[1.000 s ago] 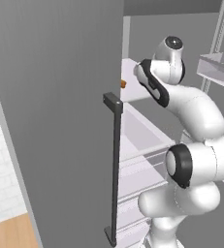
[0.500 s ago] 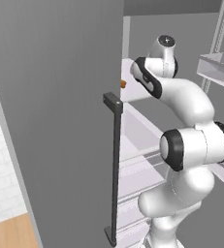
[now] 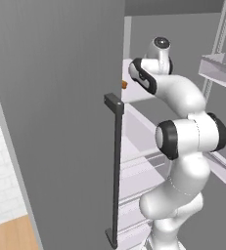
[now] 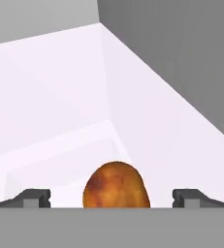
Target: Place one mushroom and one chicken drumstick in each tupperware on the nearby counter, to pack two identical lunches.
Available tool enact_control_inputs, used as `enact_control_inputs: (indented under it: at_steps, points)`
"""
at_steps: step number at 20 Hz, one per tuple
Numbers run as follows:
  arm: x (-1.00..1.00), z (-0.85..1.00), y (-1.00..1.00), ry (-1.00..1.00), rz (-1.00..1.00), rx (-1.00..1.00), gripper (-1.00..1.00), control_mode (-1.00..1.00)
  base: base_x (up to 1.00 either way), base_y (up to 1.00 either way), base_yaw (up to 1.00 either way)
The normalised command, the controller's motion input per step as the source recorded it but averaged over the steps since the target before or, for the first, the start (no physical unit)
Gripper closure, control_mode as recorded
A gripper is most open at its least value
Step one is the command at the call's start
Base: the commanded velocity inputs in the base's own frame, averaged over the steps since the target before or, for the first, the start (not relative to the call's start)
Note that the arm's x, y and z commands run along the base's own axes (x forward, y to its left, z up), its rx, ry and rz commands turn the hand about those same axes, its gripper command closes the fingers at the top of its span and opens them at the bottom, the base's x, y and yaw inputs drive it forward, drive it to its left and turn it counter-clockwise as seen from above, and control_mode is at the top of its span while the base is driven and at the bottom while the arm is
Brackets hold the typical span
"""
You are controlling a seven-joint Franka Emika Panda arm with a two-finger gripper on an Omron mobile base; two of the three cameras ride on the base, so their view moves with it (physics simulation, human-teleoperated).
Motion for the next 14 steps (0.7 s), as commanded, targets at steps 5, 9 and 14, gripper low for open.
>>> enact_control_inputs:
  at_steps: [5,9,14]
  points:
    - [0.23,-0.25,-0.01,0.0,0.0,0.0,-1.0,-1.0,0.0,0.0,0.0]
    - [-0.1,-0.47,-0.05,-0.02,0.0,0.0,-1.0,-1.0,0.0,0.0,0.0]
    - [-0.11,-0.42,-0.02,-0.04,0.0,0.0,-1.0,-1.0,0.0,0.0,0.0]
